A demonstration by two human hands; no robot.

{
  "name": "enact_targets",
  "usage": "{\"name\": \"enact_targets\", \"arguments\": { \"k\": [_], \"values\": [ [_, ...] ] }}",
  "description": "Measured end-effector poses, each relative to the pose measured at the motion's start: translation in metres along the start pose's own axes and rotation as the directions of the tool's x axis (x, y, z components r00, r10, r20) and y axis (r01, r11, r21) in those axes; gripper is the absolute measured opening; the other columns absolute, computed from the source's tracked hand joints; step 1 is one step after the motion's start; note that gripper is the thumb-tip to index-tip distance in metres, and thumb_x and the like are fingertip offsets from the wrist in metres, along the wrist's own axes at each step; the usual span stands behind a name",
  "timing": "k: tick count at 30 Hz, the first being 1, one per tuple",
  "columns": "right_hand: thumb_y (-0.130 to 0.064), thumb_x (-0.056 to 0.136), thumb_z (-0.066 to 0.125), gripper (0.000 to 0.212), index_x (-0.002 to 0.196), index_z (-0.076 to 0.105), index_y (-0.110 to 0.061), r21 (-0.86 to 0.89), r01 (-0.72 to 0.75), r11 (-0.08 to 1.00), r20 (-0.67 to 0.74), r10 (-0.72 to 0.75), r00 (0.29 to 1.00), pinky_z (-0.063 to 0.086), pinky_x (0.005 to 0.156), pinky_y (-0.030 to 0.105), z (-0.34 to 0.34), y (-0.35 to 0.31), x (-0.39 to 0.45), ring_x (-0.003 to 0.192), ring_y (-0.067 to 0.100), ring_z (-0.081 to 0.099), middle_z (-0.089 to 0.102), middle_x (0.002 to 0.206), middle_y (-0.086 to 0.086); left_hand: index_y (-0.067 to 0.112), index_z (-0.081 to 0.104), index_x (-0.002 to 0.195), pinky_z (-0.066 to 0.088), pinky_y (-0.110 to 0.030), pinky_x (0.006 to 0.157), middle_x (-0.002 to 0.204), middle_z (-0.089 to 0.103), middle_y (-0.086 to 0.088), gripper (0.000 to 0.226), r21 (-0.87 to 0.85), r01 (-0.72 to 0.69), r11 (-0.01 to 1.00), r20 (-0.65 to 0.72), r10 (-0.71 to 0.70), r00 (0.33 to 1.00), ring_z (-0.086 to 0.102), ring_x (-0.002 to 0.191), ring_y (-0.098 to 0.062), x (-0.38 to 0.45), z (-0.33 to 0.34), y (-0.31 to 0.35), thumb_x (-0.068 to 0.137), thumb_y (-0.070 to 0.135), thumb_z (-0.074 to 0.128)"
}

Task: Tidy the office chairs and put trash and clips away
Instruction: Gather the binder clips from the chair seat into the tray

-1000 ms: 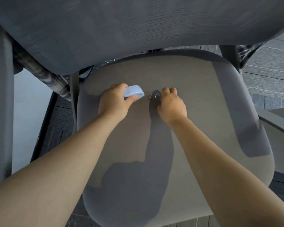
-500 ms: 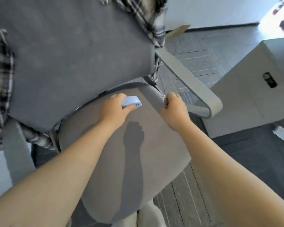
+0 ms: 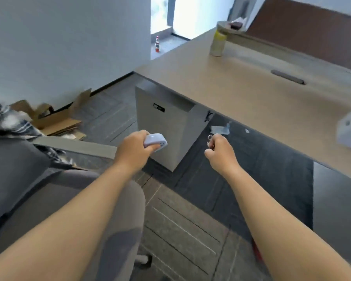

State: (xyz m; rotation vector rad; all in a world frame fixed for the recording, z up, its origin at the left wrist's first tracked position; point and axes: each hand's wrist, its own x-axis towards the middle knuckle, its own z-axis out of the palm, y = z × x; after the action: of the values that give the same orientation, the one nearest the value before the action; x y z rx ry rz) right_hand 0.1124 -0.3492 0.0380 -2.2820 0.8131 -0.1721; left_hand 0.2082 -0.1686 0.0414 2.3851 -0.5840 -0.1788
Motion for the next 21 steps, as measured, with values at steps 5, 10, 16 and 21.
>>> {"name": "enact_targets", "arguments": {
  "k": [5,10,16,21],
  "values": [
    [0.002,0.086,0.043,0.038,0.062,0.025,-0.022,0.086,-0.147,0.985,-0.134,0.157,0.978,0.025,0.052,0.025,-0.097,0.087,-0.022,0.058,0.01,0.029,0.034,0.073,-0.002,0.003,0.059,0.099,0.034,-0.031,0.067,0.102,0.064,-0.016,0.027,0.003,-0.136,0.991,0.085,0.135,0.987,0.049,0.082,-0.024,-0.001,0.065,0.103,0.088,0.028,0.058],
    [0.0,0.088,0.045,0.041,0.061,0.025,-0.023,0.137,-0.258,0.956,-0.238,0.285,0.929,0.025,0.049,0.021,-0.192,0.176,-0.048,0.058,0.006,0.031,0.034,0.069,-0.005,0.001,0.058,0.102,0.037,-0.033,0.067,0.101,0.063,-0.016,0.03,-0.007,-0.244,0.97,0.174,0.241,0.955,0.053,0.084,-0.028,-0.019,0.143,0.21,0.089,0.027,0.055],
    [0.002,0.087,0.047,0.04,0.061,0.027,-0.02,0.16,-0.345,0.925,-0.365,0.381,0.85,0.025,0.049,0.02,-0.295,0.275,-0.082,0.057,0.009,0.032,0.034,0.066,-0.005,0.005,0.051,0.086,0.028,-0.028,0.052,0.082,0.053,-0.007,0.022,-0.048,-0.368,0.929,0.263,0.367,0.892,0.047,0.076,-0.025,-0.044,0.227,0.326,0.09,0.027,0.052],
    [0.002,0.086,0.047,0.012,0.083,0.04,-0.008,0.232,-0.36,0.904,-0.486,0.428,0.762,0.029,0.058,0.028,-0.353,0.333,-0.09,0.079,0.022,0.041,0.048,0.087,0.008,0.012,0.046,0.083,0.025,-0.026,0.049,0.068,0.047,-0.002,0.022,-0.077,-0.419,0.905,0.346,0.418,0.84,0.046,0.07,-0.025,-0.032,0.274,0.404,0.09,0.031,0.053]
  ]
}}
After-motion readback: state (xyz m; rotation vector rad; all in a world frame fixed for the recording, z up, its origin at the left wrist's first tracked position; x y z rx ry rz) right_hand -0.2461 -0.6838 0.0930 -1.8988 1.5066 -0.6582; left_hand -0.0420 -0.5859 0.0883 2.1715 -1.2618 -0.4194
